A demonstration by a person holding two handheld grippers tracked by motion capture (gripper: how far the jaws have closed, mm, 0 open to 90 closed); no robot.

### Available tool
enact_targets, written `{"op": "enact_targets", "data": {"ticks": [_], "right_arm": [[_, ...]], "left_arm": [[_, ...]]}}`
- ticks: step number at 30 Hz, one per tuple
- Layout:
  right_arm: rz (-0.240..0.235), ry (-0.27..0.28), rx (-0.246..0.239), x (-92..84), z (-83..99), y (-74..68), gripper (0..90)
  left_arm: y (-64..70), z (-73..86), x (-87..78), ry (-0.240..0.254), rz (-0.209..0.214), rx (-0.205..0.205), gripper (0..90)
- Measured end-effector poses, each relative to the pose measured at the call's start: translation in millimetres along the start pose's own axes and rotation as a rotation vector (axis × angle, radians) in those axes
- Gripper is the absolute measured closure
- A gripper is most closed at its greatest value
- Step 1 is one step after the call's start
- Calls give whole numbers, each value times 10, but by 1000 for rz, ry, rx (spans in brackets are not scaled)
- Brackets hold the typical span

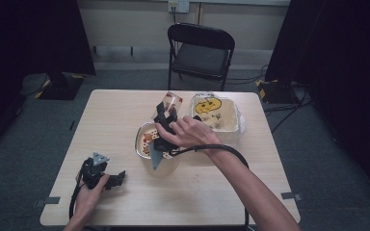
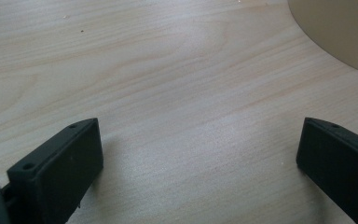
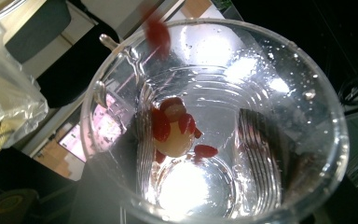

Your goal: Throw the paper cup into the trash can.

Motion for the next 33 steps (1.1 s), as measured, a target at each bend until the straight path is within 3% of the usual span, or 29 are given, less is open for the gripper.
{"op": "enact_targets", "data": {"ticks": [2,5,6,7,9,14,16,17,20,21,22,23,24,25,26,27,29,30,33], "right_arm": [[-12,17,-43,6,-37,-38,481],[-9,7,29,14,9,29,481],[-9,7,29,14,9,29,481],[-14,9,-17,22,-13,-7,481],[-19,12,-25,20,-25,-35,482],[-60,7,97,36,37,-35,482],[-110,16,253,39,63,-55,481],[-132,25,306,49,91,-42,481],[-232,58,591,51,149,-53,481],[-232,58,591,51,149,-53,481],[-302,88,776,53,196,-47,481],[-324,100,833,57,211,-46,480],[-324,100,833,57,211,-46,480],[-405,145,1045,74,258,-49,479],[-423,169,1098,96,284,-46,479],[-423,169,1098,96,284,-46,479],[-494,203,1290,125,350,-64,479],[-550,249,1455,147,418,-72,479],[-634,339,1691,185,518,-83,477]], "left_arm": [[0,0,0,0,0,0,0],[0,0,0,0,0,0,0],[0,0,0,0,0,0,0],[0,0,0,0,0,0,0],[0,0,0,0,0,0,0],[0,0,0,0,0,0,0],[0,0,0,0,0,0,0],[-1,0,0,0,-1,1,0],[-1,0,1,1,-1,1,0],[-1,0,1,1,-1,1,0],[-1,0,1,0,0,1,0],[-1,0,0,0,0,1,0],[-1,0,0,0,0,1,0],[2,0,1,1,1,-2,0],[2,1,1,1,1,-2,0],[2,1,1,1,1,-2,0],[1,0,1,1,0,-1,0],[-1,0,0,0,0,1,0],[-1,0,0,0,0,1,0]]}}
Point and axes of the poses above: each handheld gripper's, and its own axes: x roughly forward along the jaws, z roughly out of its underside, y roughly to its right, the point moved 8 cm from there along x, roughly forward along the jaws, and after that the axes turned 3 degrees about -x, right-handed, at the moved point
